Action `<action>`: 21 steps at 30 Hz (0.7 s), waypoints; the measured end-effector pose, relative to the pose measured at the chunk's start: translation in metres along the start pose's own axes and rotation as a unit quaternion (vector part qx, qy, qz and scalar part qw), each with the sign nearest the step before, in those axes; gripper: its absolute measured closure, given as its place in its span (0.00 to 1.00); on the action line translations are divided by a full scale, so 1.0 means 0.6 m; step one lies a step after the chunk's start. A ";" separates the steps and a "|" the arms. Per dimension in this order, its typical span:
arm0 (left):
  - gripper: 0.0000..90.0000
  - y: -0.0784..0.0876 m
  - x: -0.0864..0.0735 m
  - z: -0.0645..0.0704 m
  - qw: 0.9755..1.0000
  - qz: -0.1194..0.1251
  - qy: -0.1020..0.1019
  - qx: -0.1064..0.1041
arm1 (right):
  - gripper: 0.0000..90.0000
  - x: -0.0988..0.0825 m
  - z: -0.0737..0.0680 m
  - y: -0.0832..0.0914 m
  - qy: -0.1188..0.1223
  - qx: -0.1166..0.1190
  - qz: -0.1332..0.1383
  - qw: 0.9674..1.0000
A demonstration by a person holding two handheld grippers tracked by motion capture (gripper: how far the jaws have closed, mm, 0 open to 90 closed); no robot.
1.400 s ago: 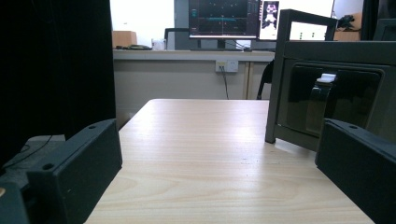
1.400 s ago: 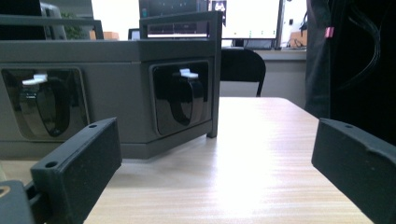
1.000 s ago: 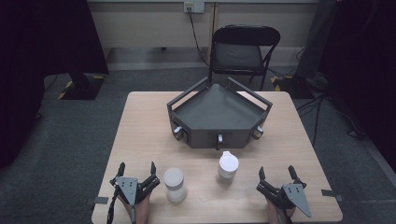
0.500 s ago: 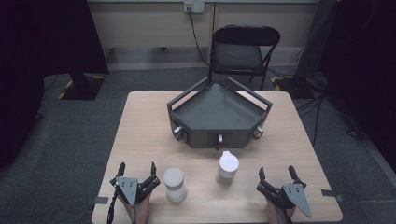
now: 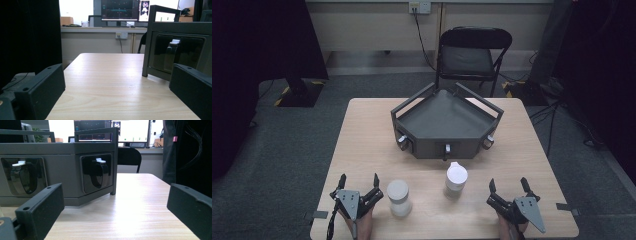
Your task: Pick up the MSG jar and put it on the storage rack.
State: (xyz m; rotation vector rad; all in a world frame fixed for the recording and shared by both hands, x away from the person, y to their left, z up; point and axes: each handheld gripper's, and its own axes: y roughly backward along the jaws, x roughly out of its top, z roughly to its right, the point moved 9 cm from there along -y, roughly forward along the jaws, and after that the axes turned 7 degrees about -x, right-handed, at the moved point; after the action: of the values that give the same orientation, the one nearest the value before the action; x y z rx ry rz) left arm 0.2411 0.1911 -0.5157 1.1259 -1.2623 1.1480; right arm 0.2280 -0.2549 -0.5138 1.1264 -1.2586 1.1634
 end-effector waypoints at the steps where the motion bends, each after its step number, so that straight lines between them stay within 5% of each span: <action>1: 0.00 0.000 0.000 0.000 1.000 0.000 0.000 0.000 | 0.00 0.000 0.000 0.000 0.000 0.000 0.000 1.000; 14: 0.00 0.000 0.000 0.000 1.000 0.002 0.002 0.000 | 0.00 0.000 0.000 0.000 0.000 -0.001 0.000 1.000; 21: 0.00 0.006 0.013 -0.014 0.999 0.002 0.046 -0.024 | 0.00 0.000 -0.001 0.001 0.000 -0.003 0.000 1.000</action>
State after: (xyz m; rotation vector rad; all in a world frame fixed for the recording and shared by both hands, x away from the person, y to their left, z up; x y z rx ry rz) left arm 0.2380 0.1997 -0.5081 1.0235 -1.2154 1.1545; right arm 0.2277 -0.2544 -0.5138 1.1224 -1.2608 1.1597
